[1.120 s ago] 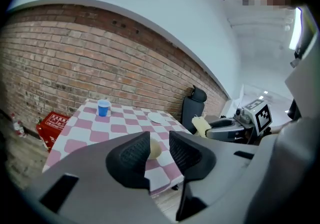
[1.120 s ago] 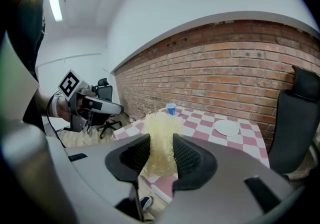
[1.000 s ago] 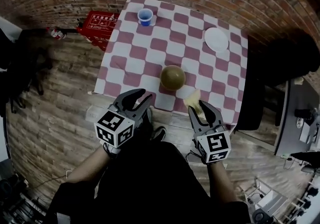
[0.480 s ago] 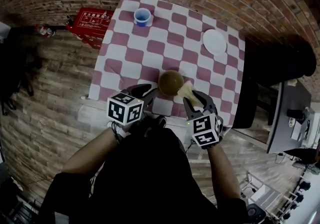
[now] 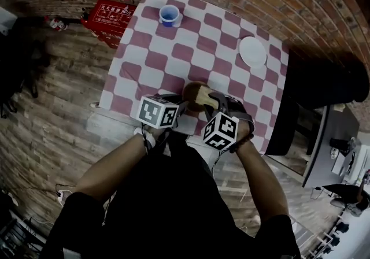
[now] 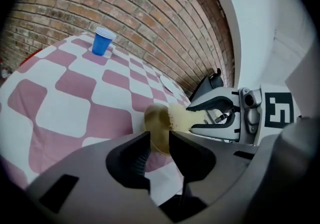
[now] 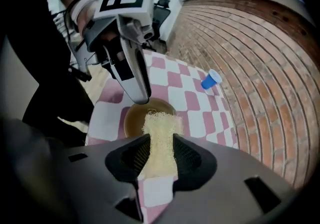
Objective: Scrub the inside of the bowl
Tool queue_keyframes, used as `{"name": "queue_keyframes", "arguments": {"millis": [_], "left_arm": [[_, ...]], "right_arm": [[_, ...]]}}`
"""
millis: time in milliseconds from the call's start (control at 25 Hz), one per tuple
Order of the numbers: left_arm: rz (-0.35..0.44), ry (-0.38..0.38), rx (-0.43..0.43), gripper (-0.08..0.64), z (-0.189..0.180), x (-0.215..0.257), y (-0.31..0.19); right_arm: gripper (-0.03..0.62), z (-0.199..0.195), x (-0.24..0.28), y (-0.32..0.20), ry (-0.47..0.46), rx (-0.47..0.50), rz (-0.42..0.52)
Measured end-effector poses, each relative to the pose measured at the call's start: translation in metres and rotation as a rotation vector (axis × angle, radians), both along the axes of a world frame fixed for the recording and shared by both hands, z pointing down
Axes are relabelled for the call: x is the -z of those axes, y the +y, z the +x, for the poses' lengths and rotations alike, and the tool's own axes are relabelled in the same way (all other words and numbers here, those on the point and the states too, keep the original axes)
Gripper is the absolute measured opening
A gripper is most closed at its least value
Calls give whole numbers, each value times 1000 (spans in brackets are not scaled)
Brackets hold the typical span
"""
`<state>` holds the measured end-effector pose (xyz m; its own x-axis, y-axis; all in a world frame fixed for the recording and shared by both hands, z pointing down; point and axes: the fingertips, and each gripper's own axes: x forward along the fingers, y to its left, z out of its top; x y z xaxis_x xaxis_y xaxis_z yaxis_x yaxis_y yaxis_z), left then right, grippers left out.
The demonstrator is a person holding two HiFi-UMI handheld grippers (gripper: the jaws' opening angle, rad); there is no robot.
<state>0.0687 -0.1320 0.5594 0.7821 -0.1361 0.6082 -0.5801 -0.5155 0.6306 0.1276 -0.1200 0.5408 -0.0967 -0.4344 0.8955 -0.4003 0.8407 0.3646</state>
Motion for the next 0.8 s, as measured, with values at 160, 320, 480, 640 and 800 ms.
{"name": "queue_keyframes", "arguments": {"millis": [160,320,480,640,800], "left_arm": [[25,-70,-12,111,3,-1,-5],[32,-127,-5,97,-2,-5,-9],[13,-155,10,98,-5,-12,-10],[13,-164,-1,98,1,-16,-7],[29,-172,-41,58,9,-18,-9]], "right_arm": [[155,-12,-13,-9,157,228,25],[155,-14,-26,-15,286,391,-1],[155,-7,-38,-15,355,446,-73],[155,-4,-46,-12,384,439,-122],[153,-7,-50,0,338,401,-208]]}}
